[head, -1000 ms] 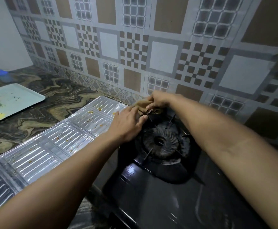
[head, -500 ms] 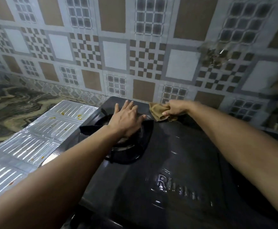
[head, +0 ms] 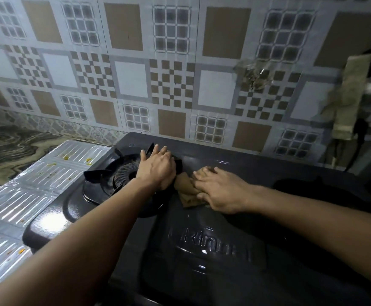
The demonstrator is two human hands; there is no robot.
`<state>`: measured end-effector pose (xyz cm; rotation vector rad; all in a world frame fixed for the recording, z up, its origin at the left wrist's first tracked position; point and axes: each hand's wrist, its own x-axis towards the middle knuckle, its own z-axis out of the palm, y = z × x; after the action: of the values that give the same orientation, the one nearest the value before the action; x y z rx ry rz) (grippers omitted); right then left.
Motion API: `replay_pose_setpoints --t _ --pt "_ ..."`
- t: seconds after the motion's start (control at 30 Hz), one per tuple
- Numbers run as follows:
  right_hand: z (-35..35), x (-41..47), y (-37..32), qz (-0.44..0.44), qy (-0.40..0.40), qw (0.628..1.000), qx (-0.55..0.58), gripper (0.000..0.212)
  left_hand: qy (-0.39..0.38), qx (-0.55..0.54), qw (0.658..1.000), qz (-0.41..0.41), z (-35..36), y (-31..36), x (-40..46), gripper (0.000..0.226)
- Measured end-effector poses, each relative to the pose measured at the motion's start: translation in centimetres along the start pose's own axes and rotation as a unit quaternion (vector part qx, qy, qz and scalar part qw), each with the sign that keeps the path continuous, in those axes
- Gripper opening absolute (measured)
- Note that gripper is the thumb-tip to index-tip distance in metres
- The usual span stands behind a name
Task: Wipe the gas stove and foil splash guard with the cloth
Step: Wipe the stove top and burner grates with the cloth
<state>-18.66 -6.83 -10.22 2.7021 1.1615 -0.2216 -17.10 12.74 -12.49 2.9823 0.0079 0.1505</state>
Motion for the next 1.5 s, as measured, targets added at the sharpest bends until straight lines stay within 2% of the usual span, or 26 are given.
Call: replay_pose_setpoints --t 0.13,0.2,0.3,0.43,0.47,0.57,0.63,0.73,0.8,0.83,0.9,1.0,1.13,1.27,1.4,1.43,1.5 --pt "-3.5 1.8 2.7 0.115 0.054 0.982 0.141 0.028 0.009 -0.036 0.999 -0.018 -0.2 0.1 -0.3 0.045" --pt "-5.2 2.3 4.9 0.149 0.058 0.957 0.242 0.029 0.010 -0.040 0.999 -0.019 -0.2 0.1 -0.5 0.044" --pt "-7.3 1.9 7.7 0.166 0.076 0.937 0.298 0.031 0.023 -0.028 0.999 -0.007 -0.1 -0.1 -0.6 0.038" --pt "-7.9 0.6 10.5 0.233 0.163 0.929 0.236 0.038 0.016 -0.022 1.000 -0.008 -0.3 -0.2 -0.6 0.034" --pt "-7.6 0.4 10.7 0.251 0.162 0.930 0.214 0.040 0.014 -0.020 1.000 -0.008 -0.4 -0.3 -0.5 0.035" --pt "-5.6 0.0 10.1 0.291 0.066 0.943 0.148 0.057 0.008 -0.027 1.000 -0.002 -0.4 -0.2 -0.4 0.039" --pt "-4.0 0.0 9.7 0.305 0.042 0.946 0.105 0.060 0.031 -0.048 0.998 0.035 -0.3 0.1 -0.5 0.044" --pt "-1.5 0.2 9.3 0.277 -0.026 0.951 0.137 0.057 0.072 -0.082 0.985 0.136 -0.4 0.2 -0.7 0.047" --pt "0.3 0.7 8.9 0.261 -0.086 0.948 0.161 0.058 0.063 -0.096 0.977 0.179 -0.3 0.2 -0.5 0.032" --pt "0.9 0.8 8.6 0.264 -0.091 0.946 0.167 0.058 0.059 -0.098 0.976 0.183 -0.4 0.2 -0.5 0.026" --pt "1.6 1.3 8.0 0.266 -0.058 0.950 0.156 0.060 0.050 -0.109 0.977 0.175 -0.7 0.1 -0.6 0.024" --pt "2.1 2.3 6.3 0.227 -0.005 0.961 0.158 0.063 0.056 -0.111 0.979 0.159 -1.0 0.4 -1.1 0.033" --pt "2.6 2.1 4.5 0.216 0.024 0.961 0.171 0.063 0.060 -0.130 0.980 0.138 -0.8 0.2 -1.0 0.035" --pt "3.0 -0.6 -1.9 0.102 0.058 0.981 0.154 0.060 0.056 -0.152 0.979 0.123 -0.7 -0.2 -0.8 0.052" --pt "4.1 -4.8 -7.5 0.002 0.084 0.985 0.152 0.056 0.054 -0.149 0.979 0.132 -0.4 -0.3 -0.9 0.061" --pt "4.3 -5.1 -7.5 0.005 0.082 0.983 0.164 0.055 0.053 -0.151 0.979 0.130 -0.4 -0.4 -0.9 0.062" --pt "4.1 -3.9 -5.7 0.066 0.083 0.978 0.178 0.052 0.052 -0.153 0.979 0.126 -0.4 -0.4 -0.9 0.063"
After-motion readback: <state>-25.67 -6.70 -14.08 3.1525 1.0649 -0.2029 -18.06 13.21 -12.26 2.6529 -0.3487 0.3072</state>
